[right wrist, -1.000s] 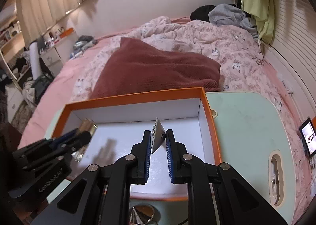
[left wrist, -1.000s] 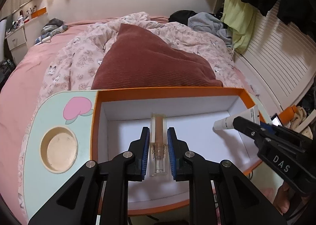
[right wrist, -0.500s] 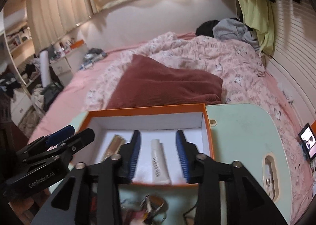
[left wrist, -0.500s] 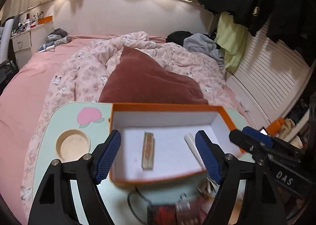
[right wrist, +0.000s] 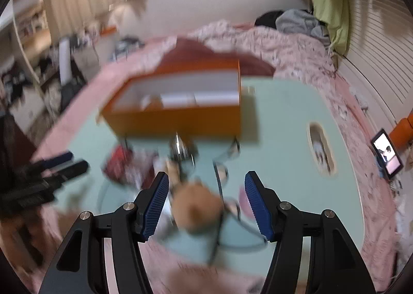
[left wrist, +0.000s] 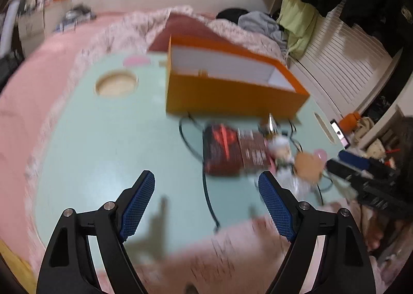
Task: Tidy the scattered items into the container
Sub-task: 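Move both open tools back from the box over the table items, then grasp the red-marked mahjong tile with the left tool while the right tool grasps the brown plush bear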
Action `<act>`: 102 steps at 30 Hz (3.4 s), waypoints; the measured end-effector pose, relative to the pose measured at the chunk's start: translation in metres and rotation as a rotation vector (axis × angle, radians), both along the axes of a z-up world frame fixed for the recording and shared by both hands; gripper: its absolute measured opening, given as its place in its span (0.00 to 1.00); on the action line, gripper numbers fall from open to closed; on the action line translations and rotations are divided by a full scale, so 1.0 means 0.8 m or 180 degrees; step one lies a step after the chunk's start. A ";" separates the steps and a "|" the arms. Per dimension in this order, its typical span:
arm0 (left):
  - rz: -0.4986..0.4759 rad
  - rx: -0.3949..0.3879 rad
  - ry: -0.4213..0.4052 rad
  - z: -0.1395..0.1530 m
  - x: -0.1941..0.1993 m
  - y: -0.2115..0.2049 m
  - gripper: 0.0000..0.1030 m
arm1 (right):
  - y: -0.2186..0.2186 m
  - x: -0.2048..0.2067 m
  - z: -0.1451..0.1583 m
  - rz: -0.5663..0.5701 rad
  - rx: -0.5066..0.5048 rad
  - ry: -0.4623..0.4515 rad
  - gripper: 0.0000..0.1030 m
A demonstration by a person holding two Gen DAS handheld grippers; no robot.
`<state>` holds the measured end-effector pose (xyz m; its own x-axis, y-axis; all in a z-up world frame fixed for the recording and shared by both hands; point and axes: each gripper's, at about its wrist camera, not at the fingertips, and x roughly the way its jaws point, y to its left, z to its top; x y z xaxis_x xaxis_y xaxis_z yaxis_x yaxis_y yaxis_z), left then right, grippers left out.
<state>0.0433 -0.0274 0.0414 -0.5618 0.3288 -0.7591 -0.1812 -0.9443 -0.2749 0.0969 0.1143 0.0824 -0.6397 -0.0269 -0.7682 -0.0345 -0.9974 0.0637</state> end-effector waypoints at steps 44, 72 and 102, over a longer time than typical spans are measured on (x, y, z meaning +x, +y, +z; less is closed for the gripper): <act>-0.0054 -0.0280 0.0256 -0.008 -0.012 0.033 0.66 | -0.024 0.011 -0.059 -0.0001 0.0222 -0.0491 0.80; -0.0200 -0.0478 0.0061 -0.037 -0.069 0.060 0.48 | -0.024 0.011 -0.062 -0.0014 0.0216 -0.0473 0.83; -0.0040 -0.0332 0.0480 -0.024 0.000 0.036 0.40 | 0.005 -0.030 -0.042 -0.0138 -0.0098 -0.0053 0.81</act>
